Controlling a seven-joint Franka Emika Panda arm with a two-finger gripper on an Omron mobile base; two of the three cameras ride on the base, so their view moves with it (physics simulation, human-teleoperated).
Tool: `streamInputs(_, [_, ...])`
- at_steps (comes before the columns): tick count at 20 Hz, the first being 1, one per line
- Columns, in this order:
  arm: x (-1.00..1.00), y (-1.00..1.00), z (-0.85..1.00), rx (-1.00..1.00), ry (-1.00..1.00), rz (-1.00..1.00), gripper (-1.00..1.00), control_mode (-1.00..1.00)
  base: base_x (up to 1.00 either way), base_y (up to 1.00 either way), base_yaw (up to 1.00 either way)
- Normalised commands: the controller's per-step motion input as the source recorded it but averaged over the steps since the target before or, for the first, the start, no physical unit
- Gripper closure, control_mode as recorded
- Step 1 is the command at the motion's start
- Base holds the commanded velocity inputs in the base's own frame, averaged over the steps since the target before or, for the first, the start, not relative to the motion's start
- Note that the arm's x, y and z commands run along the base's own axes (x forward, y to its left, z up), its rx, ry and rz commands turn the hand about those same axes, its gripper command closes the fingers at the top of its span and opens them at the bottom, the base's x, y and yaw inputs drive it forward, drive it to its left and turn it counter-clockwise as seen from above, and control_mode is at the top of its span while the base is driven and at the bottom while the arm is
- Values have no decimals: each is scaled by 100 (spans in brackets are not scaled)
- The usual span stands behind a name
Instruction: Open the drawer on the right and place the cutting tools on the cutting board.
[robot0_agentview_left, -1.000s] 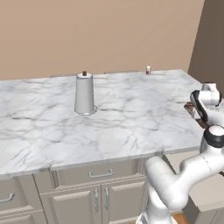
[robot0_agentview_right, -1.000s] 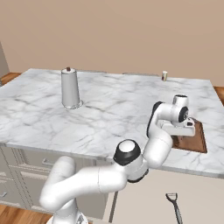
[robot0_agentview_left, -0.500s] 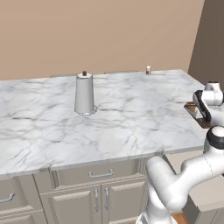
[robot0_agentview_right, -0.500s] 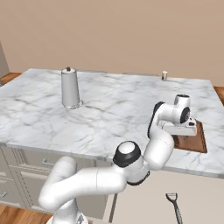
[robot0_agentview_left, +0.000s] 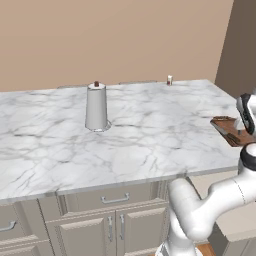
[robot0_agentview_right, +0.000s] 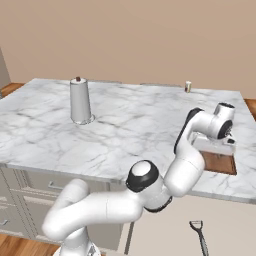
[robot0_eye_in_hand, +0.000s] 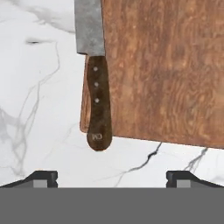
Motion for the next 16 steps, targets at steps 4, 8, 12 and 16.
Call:
streamInputs(4, [-100,-24,0,0,0,0,-100,-100,0,0,0])
streamInputs(8, [-100,0,0,0,-5,0,-100,-100,0,0,0])
streamInputs(12, [-100,0,0,0,-17,0,-100,-100,0,0,0])
streamInputs(16, [-100,8,-29,0,-17,0,-100,-100,0,0,0])
